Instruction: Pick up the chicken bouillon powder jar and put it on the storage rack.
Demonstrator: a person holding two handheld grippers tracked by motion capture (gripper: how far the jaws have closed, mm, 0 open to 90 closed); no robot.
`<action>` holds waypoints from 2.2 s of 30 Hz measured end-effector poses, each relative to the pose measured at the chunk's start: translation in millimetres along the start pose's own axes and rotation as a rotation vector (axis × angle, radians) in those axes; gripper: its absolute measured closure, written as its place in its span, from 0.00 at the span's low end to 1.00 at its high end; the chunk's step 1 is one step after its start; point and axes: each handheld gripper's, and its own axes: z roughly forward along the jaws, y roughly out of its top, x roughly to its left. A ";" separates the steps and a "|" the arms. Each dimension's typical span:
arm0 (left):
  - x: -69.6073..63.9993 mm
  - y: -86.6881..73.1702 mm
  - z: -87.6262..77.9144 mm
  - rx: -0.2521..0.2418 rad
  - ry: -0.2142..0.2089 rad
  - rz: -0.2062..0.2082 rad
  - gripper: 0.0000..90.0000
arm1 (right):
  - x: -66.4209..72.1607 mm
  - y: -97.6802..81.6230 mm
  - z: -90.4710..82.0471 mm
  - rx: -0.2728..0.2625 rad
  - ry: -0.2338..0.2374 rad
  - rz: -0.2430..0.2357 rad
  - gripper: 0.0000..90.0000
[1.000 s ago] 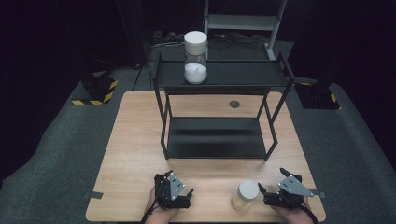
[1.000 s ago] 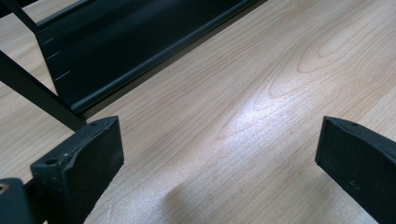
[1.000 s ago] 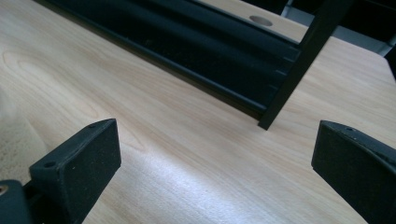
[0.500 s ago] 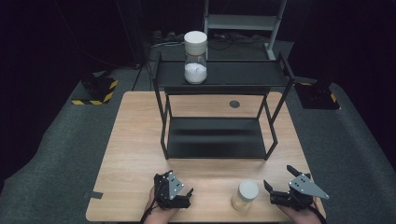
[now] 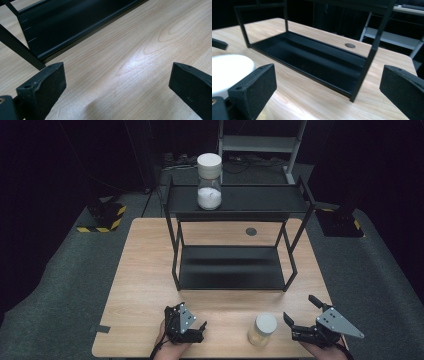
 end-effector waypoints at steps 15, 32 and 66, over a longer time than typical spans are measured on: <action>-0.5 -0.7 -0.5 -0.004 0.000 0.006 0.02 | 8.8 4.5 -2.9 -0.072 0.100 -0.007 0.00; 0.7 -1.7 -0.8 -0.009 -0.004 -0.006 0.02 | 25.2 0.3 6.5 -0.078 0.211 -0.020 0.00; 1.6 -2.8 -1.5 -0.015 -0.007 -0.004 0.02 | 22.3 -26.0 30.9 -0.015 0.309 -0.002 0.11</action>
